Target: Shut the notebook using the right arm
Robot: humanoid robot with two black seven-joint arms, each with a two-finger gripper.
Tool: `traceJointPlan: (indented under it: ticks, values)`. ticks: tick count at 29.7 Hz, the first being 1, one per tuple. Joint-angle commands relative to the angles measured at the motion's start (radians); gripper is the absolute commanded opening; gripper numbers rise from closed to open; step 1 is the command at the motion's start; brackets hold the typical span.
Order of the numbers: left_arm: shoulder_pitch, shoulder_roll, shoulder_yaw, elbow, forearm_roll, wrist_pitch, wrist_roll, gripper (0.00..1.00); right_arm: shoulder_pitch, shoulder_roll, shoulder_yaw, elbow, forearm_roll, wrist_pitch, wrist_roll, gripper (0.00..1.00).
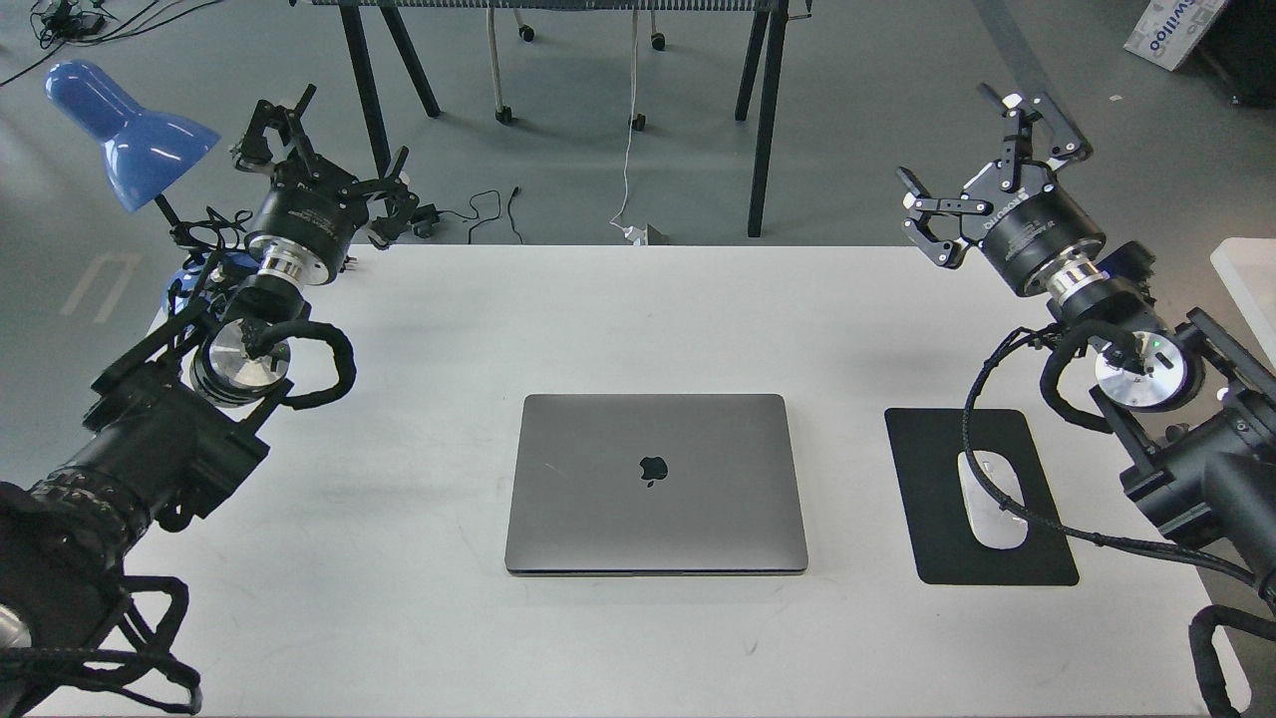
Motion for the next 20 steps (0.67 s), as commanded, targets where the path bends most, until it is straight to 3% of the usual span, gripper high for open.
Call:
traceJointPlan:
  ticks: [1, 20]
  values:
    - [0.0, 0.0, 0.0, 0.0, 0.0, 0.0, 0.0, 1.0, 0.006, -0.002, 0.017, -0.084, 0.122, 0.008, -0.002, 1.0]
    - [0.0, 0.0, 0.0, 0.0, 0.0, 0.0, 0.0, 1.0, 0.027, 0.006, 0.015, -0.106, 0.153, -0.003, 0.01, 1.0]
